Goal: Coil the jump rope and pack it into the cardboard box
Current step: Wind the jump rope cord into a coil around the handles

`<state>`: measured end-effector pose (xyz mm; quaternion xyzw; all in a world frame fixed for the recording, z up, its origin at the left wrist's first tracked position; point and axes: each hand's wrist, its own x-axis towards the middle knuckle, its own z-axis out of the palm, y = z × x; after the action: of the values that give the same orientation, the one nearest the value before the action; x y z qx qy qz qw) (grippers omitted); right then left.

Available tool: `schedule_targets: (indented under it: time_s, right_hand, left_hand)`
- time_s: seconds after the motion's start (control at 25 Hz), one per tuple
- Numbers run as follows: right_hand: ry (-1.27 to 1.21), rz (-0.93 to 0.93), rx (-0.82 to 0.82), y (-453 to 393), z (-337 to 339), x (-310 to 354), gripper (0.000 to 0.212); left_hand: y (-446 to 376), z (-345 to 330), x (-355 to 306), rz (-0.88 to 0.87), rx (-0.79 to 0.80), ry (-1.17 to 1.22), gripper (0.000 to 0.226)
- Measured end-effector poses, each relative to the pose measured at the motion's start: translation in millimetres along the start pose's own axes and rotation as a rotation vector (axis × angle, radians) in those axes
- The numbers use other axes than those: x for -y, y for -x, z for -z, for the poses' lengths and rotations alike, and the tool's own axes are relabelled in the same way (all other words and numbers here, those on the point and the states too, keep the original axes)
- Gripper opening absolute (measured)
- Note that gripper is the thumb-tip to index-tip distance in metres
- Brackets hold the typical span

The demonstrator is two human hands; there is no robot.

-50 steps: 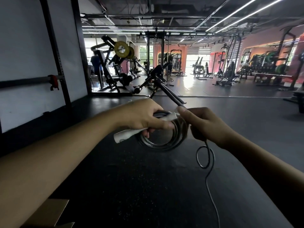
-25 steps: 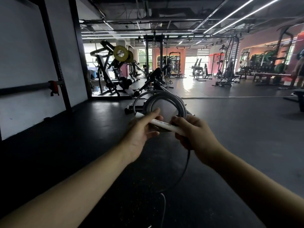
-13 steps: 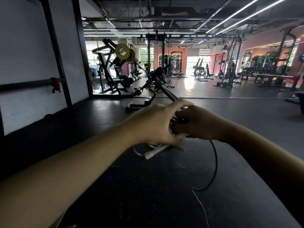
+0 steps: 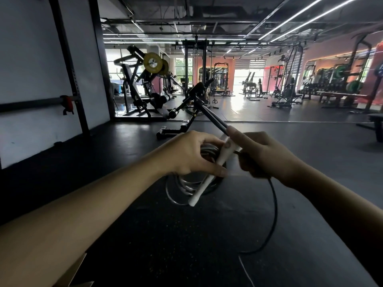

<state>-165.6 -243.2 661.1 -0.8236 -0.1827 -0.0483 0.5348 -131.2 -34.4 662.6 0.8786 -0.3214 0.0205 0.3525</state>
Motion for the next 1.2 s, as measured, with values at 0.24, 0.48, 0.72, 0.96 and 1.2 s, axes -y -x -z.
schedule_targets:
  time_s: [0.24, 0.48, 0.72, 0.96, 1.2]
  right_hand:
    - [-0.124, 0.015, -0.112, -2.2, 10.5, -18.1, 0.067]
    - [-0.284, 0.157, -0.252, 0.0, -44.9, -27.2, 0.061]
    - [-0.322, 0.199, -0.421, -14.6, -57.6, -34.1, 0.033]
    - [-0.254, 0.186, -0.250, -14.5, -39.4, -32.2, 0.025]
    - [0.164, 0.313, 0.032, -21.3, -18.5, -13.0, 0.015]
  left_hand:
    - [7.6, -6.9, -11.9, 0.030, -0.248, 0.468, 0.008]
    - [-9.9, -43.8, -12.7, 0.297, -0.793, 0.940, 0.033]
    - [-4.5, -54.0, -16.4, 0.401, -0.781, 0.854, 0.045]
    - [6.6, -23.5, 17.2, 0.314, -0.651, 0.667, 0.076]
    - [7.0, 28.3, 3.1, -0.026, -0.022, -0.055, 0.088]
